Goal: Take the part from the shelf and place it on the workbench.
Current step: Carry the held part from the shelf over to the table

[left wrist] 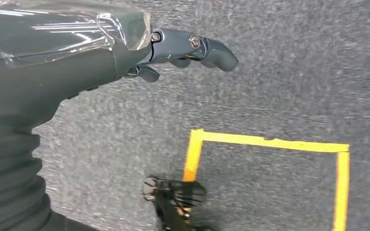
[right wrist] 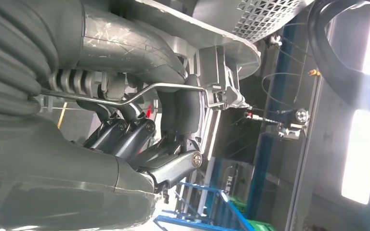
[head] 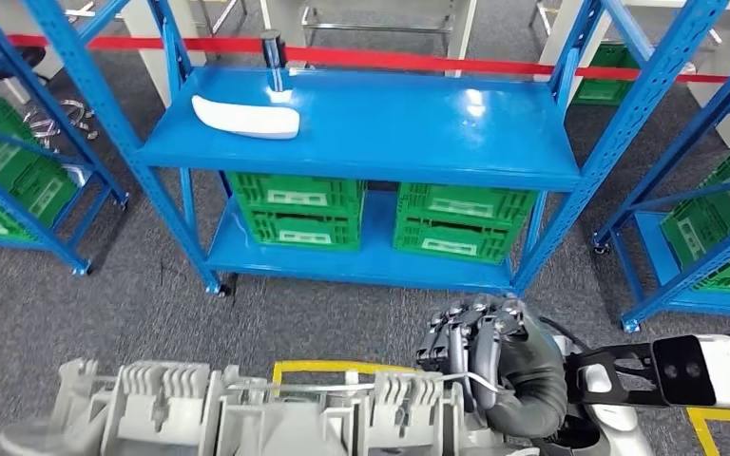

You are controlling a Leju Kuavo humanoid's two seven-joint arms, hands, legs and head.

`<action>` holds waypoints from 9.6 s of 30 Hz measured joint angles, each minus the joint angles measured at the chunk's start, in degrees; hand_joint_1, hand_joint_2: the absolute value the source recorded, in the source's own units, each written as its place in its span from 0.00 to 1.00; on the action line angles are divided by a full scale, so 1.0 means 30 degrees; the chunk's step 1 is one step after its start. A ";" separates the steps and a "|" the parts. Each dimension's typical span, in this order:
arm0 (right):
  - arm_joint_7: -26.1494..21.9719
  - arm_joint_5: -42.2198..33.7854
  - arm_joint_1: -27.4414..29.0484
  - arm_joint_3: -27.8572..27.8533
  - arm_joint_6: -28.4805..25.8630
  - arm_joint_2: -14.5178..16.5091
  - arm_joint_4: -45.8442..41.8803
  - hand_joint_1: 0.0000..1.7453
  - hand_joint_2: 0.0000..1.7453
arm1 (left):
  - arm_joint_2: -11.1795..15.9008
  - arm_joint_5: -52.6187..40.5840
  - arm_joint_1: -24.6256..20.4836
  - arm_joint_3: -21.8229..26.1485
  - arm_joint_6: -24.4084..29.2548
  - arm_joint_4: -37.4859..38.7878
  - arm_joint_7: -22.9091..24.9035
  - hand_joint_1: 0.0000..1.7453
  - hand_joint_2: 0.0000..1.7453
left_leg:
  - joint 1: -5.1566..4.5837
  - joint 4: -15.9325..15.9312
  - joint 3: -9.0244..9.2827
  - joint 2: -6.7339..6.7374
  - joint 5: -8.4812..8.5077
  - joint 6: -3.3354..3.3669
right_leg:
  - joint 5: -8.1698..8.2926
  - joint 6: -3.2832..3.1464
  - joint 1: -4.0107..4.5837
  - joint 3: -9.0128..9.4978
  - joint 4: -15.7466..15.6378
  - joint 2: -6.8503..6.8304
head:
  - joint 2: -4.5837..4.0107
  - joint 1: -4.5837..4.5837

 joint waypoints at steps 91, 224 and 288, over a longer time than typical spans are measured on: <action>-0.1541 0.1175 -0.0467 -0.0490 0.0353 -0.0213 -0.0264 1.00 1.00 | 0.0006 0.2257 0.1892 -0.1991 -0.0711 -0.3801 0.2444 0.00 1.00 | 0.0079 0.0024 0.0047 -0.0033 -0.0211 -0.0108 | -0.0103 0.0464 -0.0153 0.0471 -0.0537 0.0137 | 0.0000 0.0044; -0.0541 0.4748 -0.1636 0.0980 -0.0528 -0.1461 -0.0046 1.00 1.00 | -0.0087 -0.1437 -0.0836 0.2382 -0.1193 -0.0557 -0.2056 0.00 1.00 | 0.0199 0.0799 -0.1184 -0.1924 0.0398 -0.0378 | 0.0195 0.0960 -0.0339 0.1542 -0.1082 0.0857 | 0.0000 0.0071; -0.0129 0.4242 -0.3763 0.2874 -0.0211 -0.1798 0.1433 1.00 1.00 | 0.0026 -0.1513 -0.1684 0.3827 -0.0740 0.1818 -0.2843 0.00 1.00 | 0.0178 0.1217 -0.1859 -0.2698 0.0497 -0.0777 | 0.0740 0.0540 -0.0225 0.1409 -0.1596 0.1097 | 0.0000 -0.0002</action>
